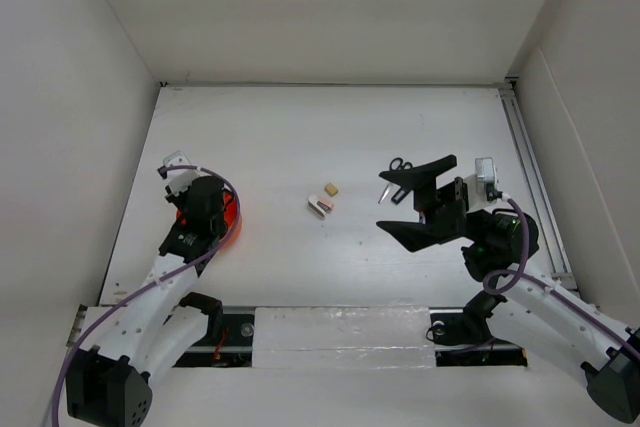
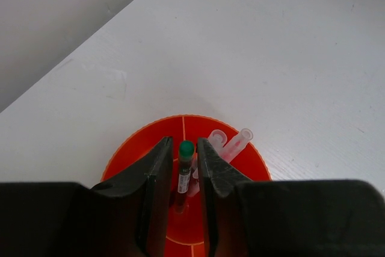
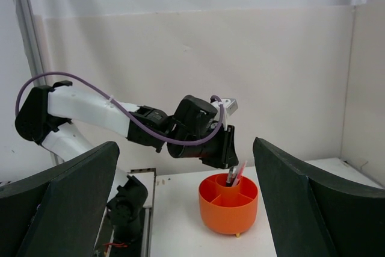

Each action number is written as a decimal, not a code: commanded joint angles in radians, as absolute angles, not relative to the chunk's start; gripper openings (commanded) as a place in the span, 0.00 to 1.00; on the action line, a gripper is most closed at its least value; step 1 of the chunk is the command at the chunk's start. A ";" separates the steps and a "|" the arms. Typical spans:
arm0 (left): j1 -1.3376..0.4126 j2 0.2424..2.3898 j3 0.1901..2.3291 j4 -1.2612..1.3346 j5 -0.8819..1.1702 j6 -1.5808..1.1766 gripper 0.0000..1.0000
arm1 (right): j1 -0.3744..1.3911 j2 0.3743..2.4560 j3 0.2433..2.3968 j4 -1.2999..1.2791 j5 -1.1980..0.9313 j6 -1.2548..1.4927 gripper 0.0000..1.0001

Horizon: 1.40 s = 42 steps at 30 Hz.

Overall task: Sort the stationery into containers
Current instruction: Place the pen in the storage box, then pick up the stationery from the center of the board.

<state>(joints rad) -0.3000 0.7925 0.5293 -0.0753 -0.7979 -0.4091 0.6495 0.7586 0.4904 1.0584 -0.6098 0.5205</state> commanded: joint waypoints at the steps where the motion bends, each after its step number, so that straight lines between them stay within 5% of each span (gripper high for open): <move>1: -0.298 0.770 0.528 -0.069 -0.813 -0.422 0.19 | 0.660 0.747 0.499 1.078 -0.601 0.508 0.99; 10: -0.298 0.761 0.597 -0.132 -0.770 -0.422 0.47 | 0.660 0.787 0.508 1.078 -0.601 0.508 0.99; 22: -0.298 0.673 0.644 -0.179 -0.773 -0.410 0.64 | 0.669 0.850 0.586 1.017 -0.595 0.489 0.99; 23: -0.298 0.664 0.659 -0.192 -0.773 -0.410 0.68 | 0.669 0.862 0.601 0.941 -0.565 0.489 0.99; 24: -0.298 0.664 0.675 -0.210 -0.782 -0.420 0.90 | 0.679 0.862 0.651 0.878 -0.534 0.477 0.99; 25: -0.298 0.664 0.708 -0.224 -0.782 -0.449 1.00 | 0.689 0.876 0.687 0.797 -0.485 0.462 0.99; 33: -0.327 0.482 0.888 -0.276 -0.624 -0.612 1.00 | 0.677 1.190 1.005 0.125 -0.127 0.459 0.99; 36: -0.356 0.302 0.861 -0.248 -0.652 -0.775 1.00 | 0.649 1.235 1.015 0.115 -0.137 0.483 0.99; 42: -0.394 0.063 0.744 -0.098 -0.425 -0.525 1.00 | 0.615 1.299 1.084 0.081 -0.117 0.483 0.99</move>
<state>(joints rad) -0.3817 0.0654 0.7799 -0.1661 -0.5713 -0.6243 0.6308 1.3045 0.9955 0.1070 -0.1547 0.4763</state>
